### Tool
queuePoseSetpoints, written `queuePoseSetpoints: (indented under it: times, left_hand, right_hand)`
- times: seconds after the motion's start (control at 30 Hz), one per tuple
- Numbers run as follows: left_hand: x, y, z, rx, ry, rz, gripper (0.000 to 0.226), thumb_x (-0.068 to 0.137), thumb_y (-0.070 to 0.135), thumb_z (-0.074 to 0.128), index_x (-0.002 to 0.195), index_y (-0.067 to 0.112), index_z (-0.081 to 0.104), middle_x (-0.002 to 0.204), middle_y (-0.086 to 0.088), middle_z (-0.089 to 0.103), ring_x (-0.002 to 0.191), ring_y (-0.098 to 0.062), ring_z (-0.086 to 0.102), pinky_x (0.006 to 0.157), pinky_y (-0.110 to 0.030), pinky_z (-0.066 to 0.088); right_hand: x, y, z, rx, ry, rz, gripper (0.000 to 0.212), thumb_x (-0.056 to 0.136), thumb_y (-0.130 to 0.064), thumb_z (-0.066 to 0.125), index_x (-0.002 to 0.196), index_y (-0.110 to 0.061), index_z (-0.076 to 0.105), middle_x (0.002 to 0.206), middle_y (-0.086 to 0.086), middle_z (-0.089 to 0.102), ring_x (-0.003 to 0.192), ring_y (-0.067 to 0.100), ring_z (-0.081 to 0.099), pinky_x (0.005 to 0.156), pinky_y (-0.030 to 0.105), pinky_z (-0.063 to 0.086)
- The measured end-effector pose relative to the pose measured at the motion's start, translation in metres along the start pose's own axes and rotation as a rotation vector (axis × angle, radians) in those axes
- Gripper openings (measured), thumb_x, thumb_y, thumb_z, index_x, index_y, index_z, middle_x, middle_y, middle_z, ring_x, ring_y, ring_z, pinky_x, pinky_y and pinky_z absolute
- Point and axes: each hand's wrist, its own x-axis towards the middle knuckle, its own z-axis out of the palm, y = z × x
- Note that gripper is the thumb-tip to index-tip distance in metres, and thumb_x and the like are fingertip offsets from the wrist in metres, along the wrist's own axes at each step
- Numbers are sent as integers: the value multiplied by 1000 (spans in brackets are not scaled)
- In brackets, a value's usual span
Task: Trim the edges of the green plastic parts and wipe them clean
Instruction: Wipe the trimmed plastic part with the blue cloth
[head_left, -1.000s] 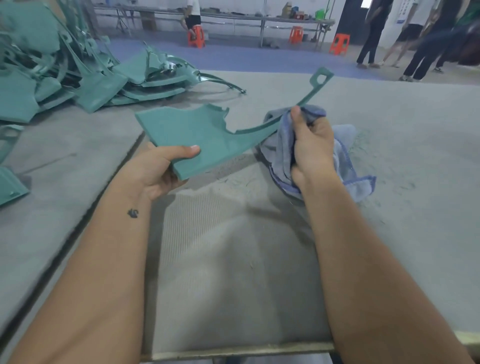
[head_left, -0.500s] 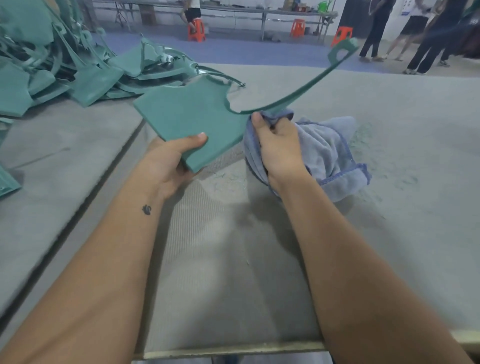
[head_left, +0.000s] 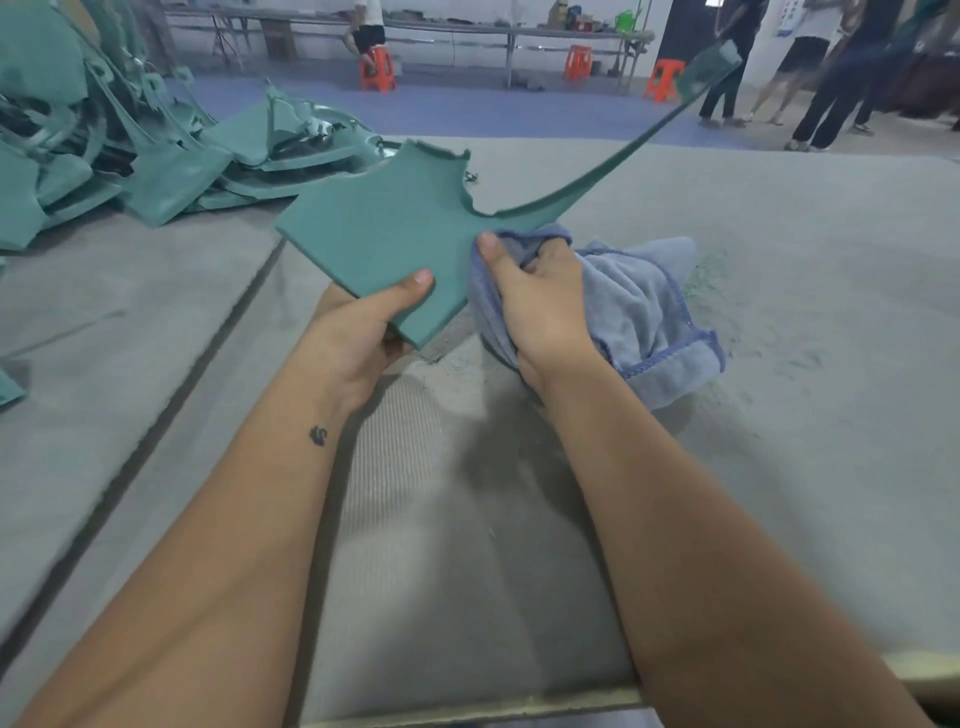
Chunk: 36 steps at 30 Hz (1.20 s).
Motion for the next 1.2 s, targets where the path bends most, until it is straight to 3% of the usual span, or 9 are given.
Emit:
queuePoseSetpoints:
  times: [0.1, 0.33, 0.43, 0.53, 0.63, 0.73, 0.87, 1.03, 1.2]
  left_hand:
    - [-2, 5, -6, 26, 3, -29, 21, 86, 5, 67, 99, 21, 68, 93, 8, 76, 83, -9, 72, 63, -23, 56]
    - [-7, 19, -27, 5, 15, -174, 16, 85, 5, 65, 90, 20, 64, 73, 7, 72, 58, -6, 66, 41, -13, 44]
    - [-8, 22, -33, 15, -18, -225, 18, 86, 1, 63, 90, 18, 65, 77, 3, 74, 63, -11, 70, 45, -18, 53]
    - [-8, 22, -34, 65, -31, -235, 23, 85, -1, 63, 96, 18, 66, 87, 1, 76, 74, -15, 73, 64, -38, 60]
    - [-7, 20, -34, 65, -19, -204, 22, 85, -2, 63, 95, 17, 66, 83, 2, 76, 70, -12, 72, 54, -31, 60]
    - [-6, 16, -25, -8, 12, -161, 19, 85, 1, 65, 93, 18, 66, 78, 5, 75, 65, -8, 70, 44, -15, 47]
    - [-5, 7, -8, -94, 10, -67, 20, 87, 1, 64, 97, 17, 66, 84, 4, 76, 73, -10, 72, 53, -19, 53]
    - [-4, 0, -7, 14, 29, 31, 21, 86, 2, 66, 98, 19, 68, 90, 6, 76, 81, -10, 72, 65, -25, 58]
    - [-2, -5, -4, 45, 19, 28, 17, 86, 5, 67, 97, 19, 70, 93, 5, 76, 82, -12, 72, 67, -26, 58]
  right_hand:
    - [5, -3, -9, 4, 96, -8, 22, 90, -32, 64, 84, -14, 53, 80, 3, 61, 72, 10, 59, 74, 30, 50]
    - [13, -10, -22, 436, 150, 128, 17, 97, -25, 55, 97, -10, 62, 97, 8, 70, 97, 22, 68, 92, 35, 53]
    - [19, -15, -33, 537, 196, 131, 13, 97, -24, 56, 91, -14, 63, 97, 7, 69, 100, 23, 67, 91, 39, 54]
    - [21, -18, -40, 558, 238, 88, 17, 97, -27, 55, 86, -16, 63, 86, 2, 71, 90, 20, 69, 84, 37, 57]
    - [21, -19, -41, 583, 228, 83, 21, 95, -32, 56, 83, -17, 65, 83, 4, 72, 88, 25, 70, 83, 43, 57]
    - [19, -16, -31, 487, 183, 90, 25, 94, -31, 58, 88, -8, 67, 87, 11, 72, 89, 31, 68, 89, 49, 55]
    - [6, -7, -8, 268, 87, 71, 32, 91, -31, 62, 100, 0, 63, 91, 11, 72, 89, 26, 69, 92, 44, 52]
    - [3, -2, -4, -34, 7, 37, 19, 91, -28, 64, 89, -9, 64, 74, 1, 67, 72, 17, 66, 68, 25, 51]
    - [-7, 0, -3, -188, -142, 5, 19, 94, -26, 60, 94, -9, 67, 85, -5, 70, 84, 7, 66, 70, 11, 48]
